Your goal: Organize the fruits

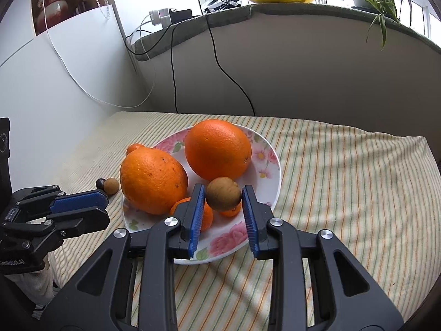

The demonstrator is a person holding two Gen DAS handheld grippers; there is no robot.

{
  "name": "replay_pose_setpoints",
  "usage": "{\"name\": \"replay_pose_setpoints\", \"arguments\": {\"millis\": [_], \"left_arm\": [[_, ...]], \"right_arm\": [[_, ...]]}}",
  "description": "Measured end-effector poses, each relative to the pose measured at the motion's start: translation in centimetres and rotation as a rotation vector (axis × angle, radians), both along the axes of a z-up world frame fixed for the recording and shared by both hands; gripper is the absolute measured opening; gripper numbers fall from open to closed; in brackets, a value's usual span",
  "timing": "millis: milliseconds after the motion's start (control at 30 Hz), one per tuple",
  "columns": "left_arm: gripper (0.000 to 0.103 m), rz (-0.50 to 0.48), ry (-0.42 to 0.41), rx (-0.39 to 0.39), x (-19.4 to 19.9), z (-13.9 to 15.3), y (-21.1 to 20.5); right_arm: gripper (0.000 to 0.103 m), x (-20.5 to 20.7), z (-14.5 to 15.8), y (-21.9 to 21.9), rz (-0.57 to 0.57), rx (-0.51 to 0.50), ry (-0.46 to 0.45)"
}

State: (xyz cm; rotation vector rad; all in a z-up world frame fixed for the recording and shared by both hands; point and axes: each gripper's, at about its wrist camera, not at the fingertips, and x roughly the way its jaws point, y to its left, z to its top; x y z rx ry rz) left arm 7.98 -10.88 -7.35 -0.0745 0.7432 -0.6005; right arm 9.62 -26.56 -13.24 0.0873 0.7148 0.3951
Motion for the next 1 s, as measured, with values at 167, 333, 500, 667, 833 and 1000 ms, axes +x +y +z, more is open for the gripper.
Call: {"name": "replay_pose_setpoints", "arguments": {"millis": [167, 333, 500, 667, 833, 1000], "left_arm": [[0.057, 0.010, -0.020, 0.025, -0.4, 0.1, 0.0], [0.057, 0.021, -0.029, 0.035, -0.6, 0.1, 0.4], [0.057, 0.047, -0.028, 0.038, -0.7, -0.1, 1.6], [0.057, 0.097, -0.014, 0.050, -1.0, -0.7, 3.7], [0.057, 0.160, -0.003, 0.067, -1.1, -1.2, 6.2], [0.057, 0.213, 0.005, 0.083, -1.3, -1.8, 8.5]], "right_arm": [[0.071, -0.5, 0.5, 0.1, -0.014, -0.011, -0.029], [0.071, -0.7, 0.8, 0.3, -0.016, -0.021, -0.029], [0.071, -1.1, 0.8, 0.3, -0.023, -0.002, -0.039], [0.071, -1.8, 1.1, 0.1, -0.027, 0.038, -0.062], [0.071, -2.4, 1.3, 0.0, -0.024, 0.087, -0.082], [0.074, -3.1, 1.7, 0.3, -0.020, 0.090, -0.097]]}}
